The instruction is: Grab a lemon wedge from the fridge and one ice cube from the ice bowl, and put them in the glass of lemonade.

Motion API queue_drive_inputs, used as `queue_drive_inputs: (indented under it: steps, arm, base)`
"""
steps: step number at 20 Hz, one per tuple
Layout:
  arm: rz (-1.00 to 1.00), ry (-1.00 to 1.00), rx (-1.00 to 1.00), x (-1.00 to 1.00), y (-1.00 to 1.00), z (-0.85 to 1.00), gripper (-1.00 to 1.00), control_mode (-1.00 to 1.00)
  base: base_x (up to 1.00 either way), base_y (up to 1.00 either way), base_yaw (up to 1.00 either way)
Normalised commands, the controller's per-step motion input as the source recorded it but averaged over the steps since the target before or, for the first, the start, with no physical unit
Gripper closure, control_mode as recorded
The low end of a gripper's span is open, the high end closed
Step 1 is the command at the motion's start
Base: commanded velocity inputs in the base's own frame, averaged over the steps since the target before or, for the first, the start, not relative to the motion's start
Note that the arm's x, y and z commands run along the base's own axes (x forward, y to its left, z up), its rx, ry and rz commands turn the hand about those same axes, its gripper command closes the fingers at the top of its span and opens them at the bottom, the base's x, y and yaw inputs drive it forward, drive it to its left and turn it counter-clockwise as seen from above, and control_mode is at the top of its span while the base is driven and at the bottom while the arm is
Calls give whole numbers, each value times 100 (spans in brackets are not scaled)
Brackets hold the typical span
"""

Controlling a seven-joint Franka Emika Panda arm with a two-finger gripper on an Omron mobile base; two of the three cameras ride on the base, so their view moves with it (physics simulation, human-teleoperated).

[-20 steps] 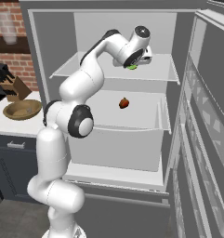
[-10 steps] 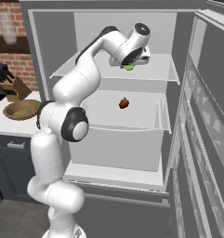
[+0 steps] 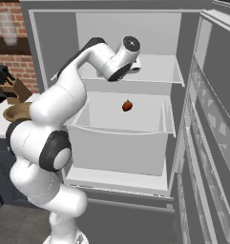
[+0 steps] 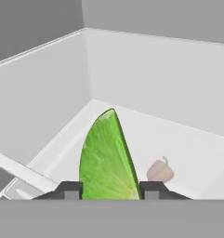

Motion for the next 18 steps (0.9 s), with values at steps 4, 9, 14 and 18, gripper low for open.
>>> queue_drive_inputs:
  steps: [4,9,14,18]
  arm:
    - [0,0,-8,-59,39,64,100,-100]
    - [-2,0,-10,-73,28,51,100,-100]
    - [-10,7,-6,-93,3,12,100,-100]
    - [-14,13,-5,-98,0,-2,100,-100]
  base:
    - [0,0,0]
    - [0,0,0]
    - [0,0,0]
    - [0,0,0]
